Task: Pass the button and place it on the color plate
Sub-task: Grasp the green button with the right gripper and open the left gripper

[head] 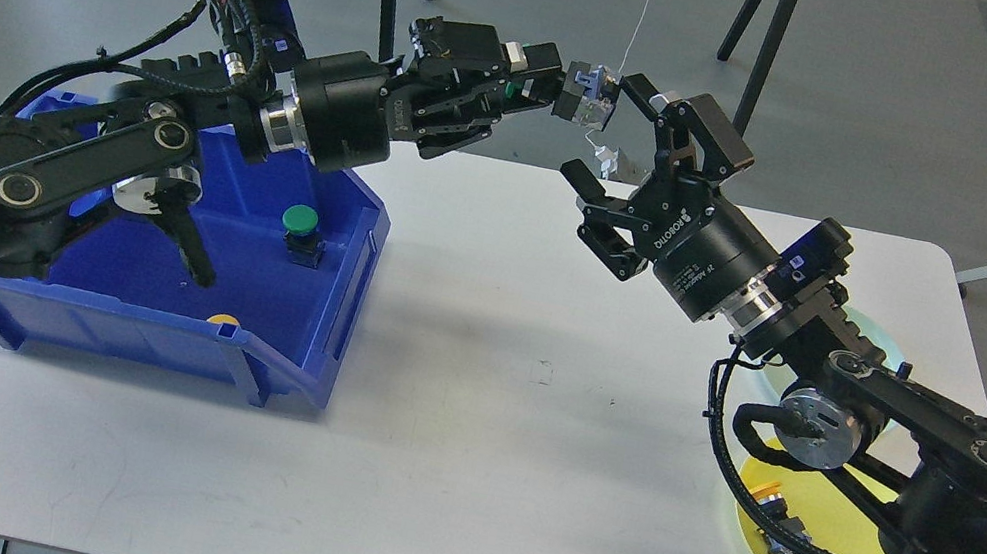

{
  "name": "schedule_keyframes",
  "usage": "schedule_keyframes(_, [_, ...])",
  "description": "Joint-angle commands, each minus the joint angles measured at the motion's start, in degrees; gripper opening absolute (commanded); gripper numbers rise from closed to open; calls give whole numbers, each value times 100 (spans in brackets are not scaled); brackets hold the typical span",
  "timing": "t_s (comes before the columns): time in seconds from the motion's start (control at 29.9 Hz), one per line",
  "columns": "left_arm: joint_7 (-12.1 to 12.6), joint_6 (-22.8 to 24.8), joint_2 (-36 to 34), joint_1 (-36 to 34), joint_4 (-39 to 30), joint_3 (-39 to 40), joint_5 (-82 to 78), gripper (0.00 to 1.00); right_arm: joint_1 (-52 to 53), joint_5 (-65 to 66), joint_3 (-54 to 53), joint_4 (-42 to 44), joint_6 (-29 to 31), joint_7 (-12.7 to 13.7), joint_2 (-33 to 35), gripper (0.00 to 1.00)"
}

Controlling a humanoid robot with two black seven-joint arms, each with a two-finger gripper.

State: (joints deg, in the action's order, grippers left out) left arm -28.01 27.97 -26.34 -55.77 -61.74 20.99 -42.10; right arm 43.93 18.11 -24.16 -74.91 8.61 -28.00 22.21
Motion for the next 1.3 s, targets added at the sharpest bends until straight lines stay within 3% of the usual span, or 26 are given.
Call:
schedule_keyframes(0.0, [1,3,23,-21,109,2,0,4,28,0,-10,2,0,0,-103,97])
schedule_keyframes(0.3, [1,3,59,-56,312,2,-9,5,125,-132,-89,-15,9,0,-129,91])
schedule_keyframes(0.53, [1,3,41,-56,312,2,-9,5,186,-115,-89,2,-35,0,-129,69])
schedule_keyframes(0.83, [1,3,32,-48,329,10,-9,5,248,-106,-89,20,-281,0,-138,63])
schedule_keyframes(0.94, [1,3,32,-48,329,10,-9,5,248,-115,-80,2,-272,0,-138,51])
schedule_keyframes(1.1, [1,3,24,-39,338,28,0,6,248,-106,-72,-15,-228,0,-129,18])
schedule_keyframes(1.2, [1,3,15,5,347,89,-9,20,248,-115,-80,-15,-237,0,-129,9])
schedule_keyframes(1.24, [1,3,15,5,338,89,-9,28,239,-115,-80,-15,-237,0,-129,7])
schedule_keyframes(1.27, [1,3,15,14,338,89,-9,43,239,-115,-63,-33,-228,0,-121,6])
